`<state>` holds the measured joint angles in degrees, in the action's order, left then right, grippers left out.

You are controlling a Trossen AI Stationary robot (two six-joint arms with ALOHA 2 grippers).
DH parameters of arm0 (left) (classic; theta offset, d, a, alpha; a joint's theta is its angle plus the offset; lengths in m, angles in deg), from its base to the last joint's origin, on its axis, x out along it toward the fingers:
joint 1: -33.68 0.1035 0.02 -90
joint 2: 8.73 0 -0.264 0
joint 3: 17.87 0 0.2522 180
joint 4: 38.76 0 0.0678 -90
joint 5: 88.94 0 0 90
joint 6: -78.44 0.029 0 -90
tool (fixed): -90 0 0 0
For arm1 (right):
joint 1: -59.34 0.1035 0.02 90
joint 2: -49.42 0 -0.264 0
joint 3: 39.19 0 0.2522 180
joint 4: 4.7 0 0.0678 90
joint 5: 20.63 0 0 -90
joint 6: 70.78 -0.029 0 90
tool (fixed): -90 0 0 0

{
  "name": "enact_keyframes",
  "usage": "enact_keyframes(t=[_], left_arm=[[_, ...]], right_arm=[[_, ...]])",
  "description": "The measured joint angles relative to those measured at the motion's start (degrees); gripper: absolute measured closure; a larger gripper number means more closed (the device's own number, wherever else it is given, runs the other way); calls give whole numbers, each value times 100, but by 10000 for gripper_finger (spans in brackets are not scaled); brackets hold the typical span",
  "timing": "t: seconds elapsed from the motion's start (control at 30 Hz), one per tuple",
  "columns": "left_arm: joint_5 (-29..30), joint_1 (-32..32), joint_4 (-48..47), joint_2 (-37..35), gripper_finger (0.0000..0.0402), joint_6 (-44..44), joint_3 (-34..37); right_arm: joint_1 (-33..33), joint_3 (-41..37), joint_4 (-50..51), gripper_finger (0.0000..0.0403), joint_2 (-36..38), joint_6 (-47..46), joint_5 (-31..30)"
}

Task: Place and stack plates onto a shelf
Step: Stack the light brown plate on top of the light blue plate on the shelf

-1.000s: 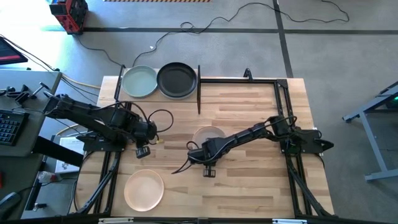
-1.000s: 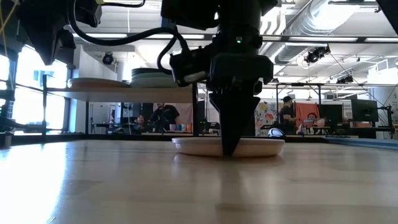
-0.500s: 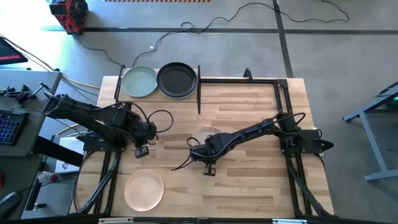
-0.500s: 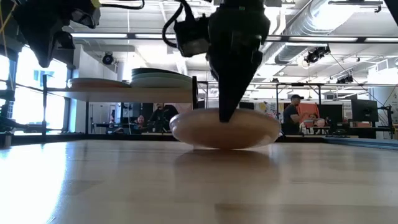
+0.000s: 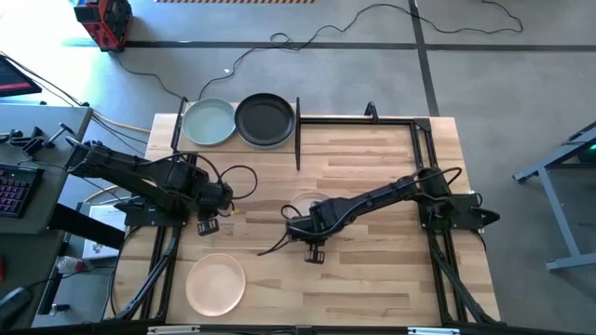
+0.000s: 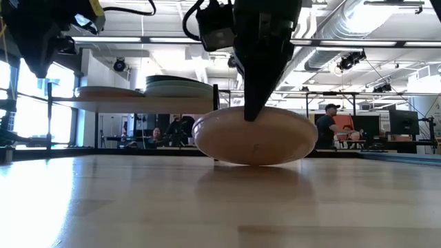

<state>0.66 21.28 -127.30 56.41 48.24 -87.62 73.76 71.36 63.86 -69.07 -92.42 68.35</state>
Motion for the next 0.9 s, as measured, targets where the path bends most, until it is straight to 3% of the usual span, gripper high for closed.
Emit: enact_keyframes(t=[0.23,0.5,0.9], left_arm=[[72,0,815,0,308,-631,0],[-14,0,1613,0,314,-2516,0],[-97,0,2236,0,314,-4501,0]], right_arm=[[-13,0,-10,403,109,862,-2],[113,0,-103,403,467,1869,75],[399,233,-126,403,640,3740,68]])
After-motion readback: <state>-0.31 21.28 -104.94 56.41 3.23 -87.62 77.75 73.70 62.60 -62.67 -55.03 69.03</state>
